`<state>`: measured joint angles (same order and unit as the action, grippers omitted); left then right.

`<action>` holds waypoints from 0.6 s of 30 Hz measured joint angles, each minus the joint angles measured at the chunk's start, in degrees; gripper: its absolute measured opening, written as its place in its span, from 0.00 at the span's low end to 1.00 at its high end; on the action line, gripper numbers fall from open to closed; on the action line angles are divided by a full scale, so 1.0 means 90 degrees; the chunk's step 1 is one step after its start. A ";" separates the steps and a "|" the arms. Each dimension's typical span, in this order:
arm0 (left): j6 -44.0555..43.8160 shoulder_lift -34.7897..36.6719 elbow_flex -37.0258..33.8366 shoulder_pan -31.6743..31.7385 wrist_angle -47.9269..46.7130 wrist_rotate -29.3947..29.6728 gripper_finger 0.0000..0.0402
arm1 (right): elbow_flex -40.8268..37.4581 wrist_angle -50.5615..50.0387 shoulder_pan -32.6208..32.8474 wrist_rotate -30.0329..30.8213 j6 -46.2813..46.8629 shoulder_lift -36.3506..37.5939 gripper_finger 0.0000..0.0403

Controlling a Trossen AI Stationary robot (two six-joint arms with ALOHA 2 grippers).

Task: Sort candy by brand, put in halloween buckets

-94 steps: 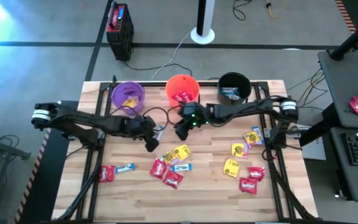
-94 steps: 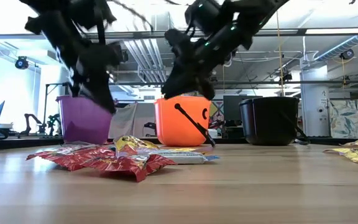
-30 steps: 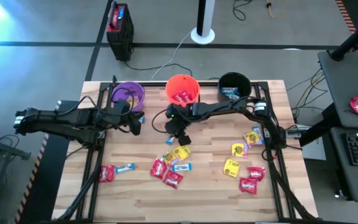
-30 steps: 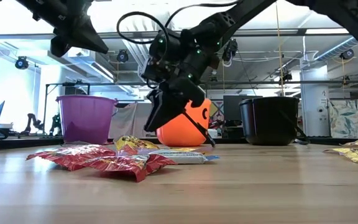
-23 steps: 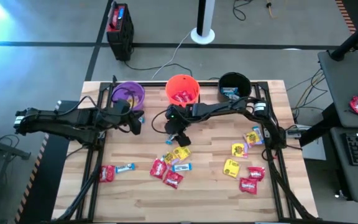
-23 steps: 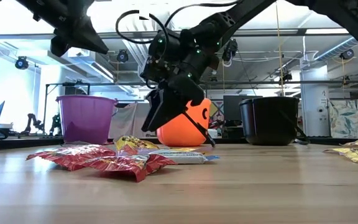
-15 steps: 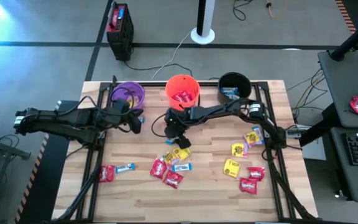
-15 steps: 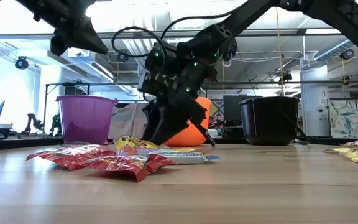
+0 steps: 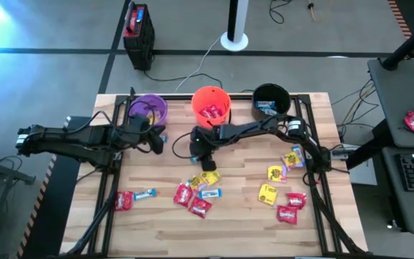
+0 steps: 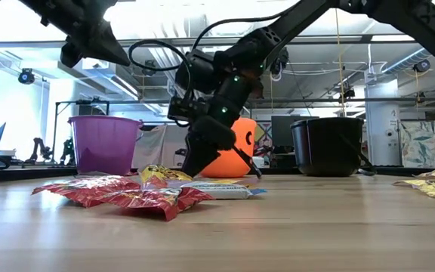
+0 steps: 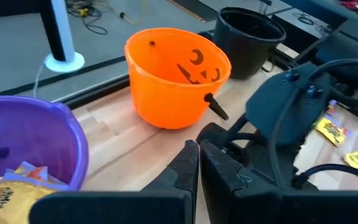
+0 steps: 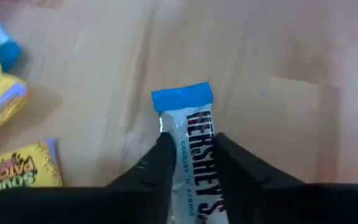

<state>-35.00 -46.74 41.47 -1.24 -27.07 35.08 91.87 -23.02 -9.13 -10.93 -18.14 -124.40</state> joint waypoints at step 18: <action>0.0000 0.0000 0.0000 0.0001 0.0002 0.0227 0.00 | -0.0016 0.0159 0.0035 0.0008 0.0617 0.0049 0.02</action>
<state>-35.00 -46.74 41.47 -1.23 -27.05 37.12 91.73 -21.59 -8.82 -10.85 -12.58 -123.96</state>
